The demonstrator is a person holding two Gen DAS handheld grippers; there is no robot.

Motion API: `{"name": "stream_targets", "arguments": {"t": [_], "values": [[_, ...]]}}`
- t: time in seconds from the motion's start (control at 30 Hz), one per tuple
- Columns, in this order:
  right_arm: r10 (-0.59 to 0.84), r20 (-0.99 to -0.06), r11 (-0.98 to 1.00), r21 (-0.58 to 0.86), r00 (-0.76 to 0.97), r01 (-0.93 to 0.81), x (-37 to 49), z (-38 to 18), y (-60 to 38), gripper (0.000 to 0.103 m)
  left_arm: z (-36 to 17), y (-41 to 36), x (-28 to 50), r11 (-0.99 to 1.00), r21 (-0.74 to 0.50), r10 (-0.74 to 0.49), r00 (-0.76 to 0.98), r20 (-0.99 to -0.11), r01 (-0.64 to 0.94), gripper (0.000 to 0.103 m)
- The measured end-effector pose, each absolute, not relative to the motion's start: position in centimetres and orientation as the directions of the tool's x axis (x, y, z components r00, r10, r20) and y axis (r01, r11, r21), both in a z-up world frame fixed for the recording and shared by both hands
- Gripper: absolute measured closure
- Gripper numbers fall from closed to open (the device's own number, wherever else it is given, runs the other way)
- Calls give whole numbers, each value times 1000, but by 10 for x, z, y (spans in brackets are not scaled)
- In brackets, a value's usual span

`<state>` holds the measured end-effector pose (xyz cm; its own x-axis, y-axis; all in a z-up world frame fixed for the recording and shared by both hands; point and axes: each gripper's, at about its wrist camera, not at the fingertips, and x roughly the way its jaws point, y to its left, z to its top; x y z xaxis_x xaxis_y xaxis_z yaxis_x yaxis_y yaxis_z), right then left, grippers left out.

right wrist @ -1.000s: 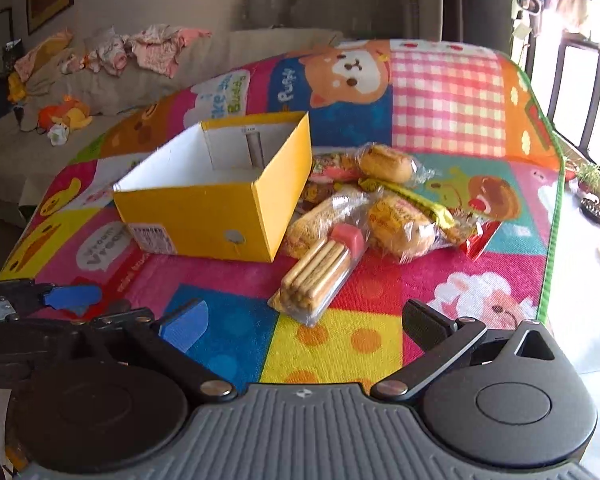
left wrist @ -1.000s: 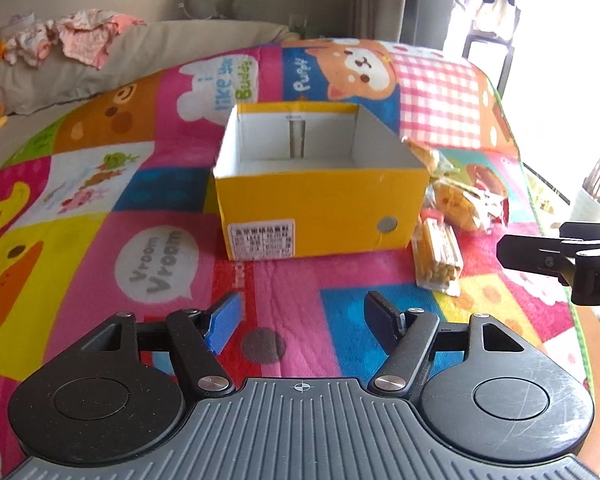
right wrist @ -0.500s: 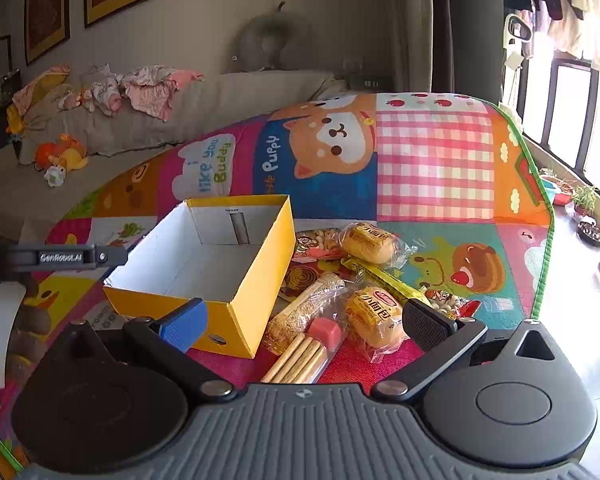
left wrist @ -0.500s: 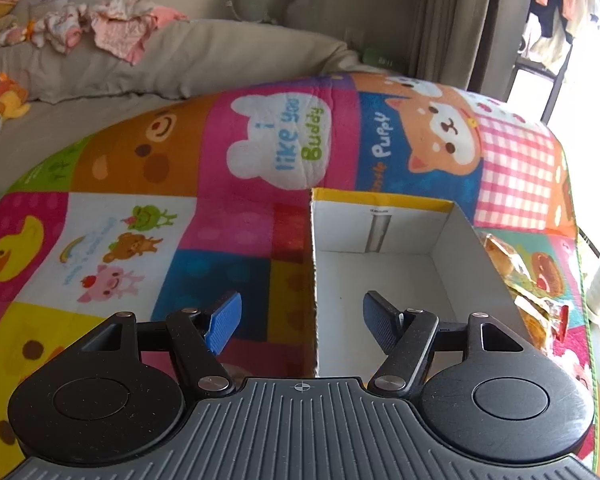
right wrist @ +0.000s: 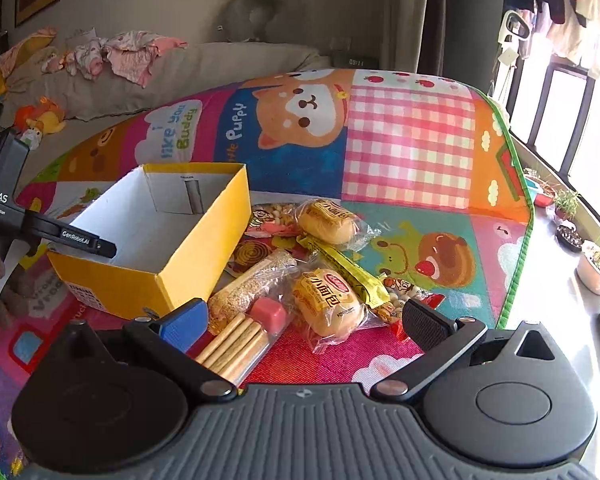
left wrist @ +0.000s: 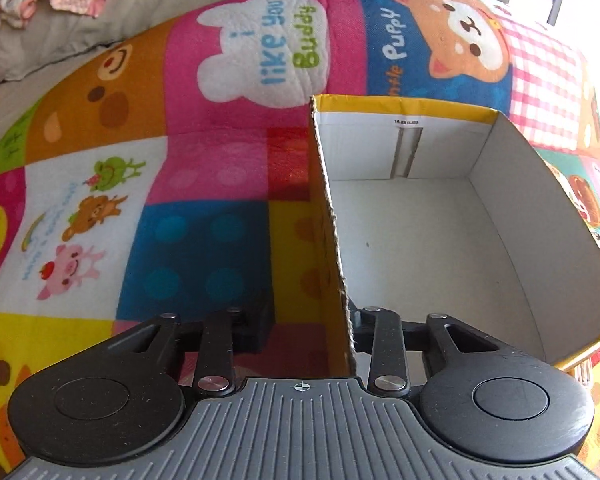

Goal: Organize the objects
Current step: 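Grasp the yellow box wall with the left gripper and hold it steady, then grasp the pink Volcano snack pack with the right gripper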

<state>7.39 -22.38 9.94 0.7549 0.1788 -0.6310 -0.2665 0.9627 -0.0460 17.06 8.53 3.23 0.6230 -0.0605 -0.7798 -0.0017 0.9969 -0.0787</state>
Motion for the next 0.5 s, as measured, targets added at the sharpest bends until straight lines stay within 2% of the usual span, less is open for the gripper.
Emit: {"name": "stream_targets", "arguments": {"t": [0.03, 0.13, 0.27, 0.5], "values": [[173, -633, 964, -47, 755, -260, 77, 97, -225, 0, 34, 84, 168, 998, -67, -51, 636, -770, -1, 92], [158, -643, 969, -43, 750, -241, 85, 89, -229, 0, 40, 84, 160, 999, -40, -9, 681, -732, -29, 93], [151, -674, 975, -17, 724, -219, 93, 76, -234, 0, 43, 91, 152, 995, -83, -22, 666, -746, -60, 94], [163, -714, 977, 22, 680, -211, 99, 53, -232, 0, 46, 115, 127, 982, -100, 34, 678, -734, -158, 94]]}}
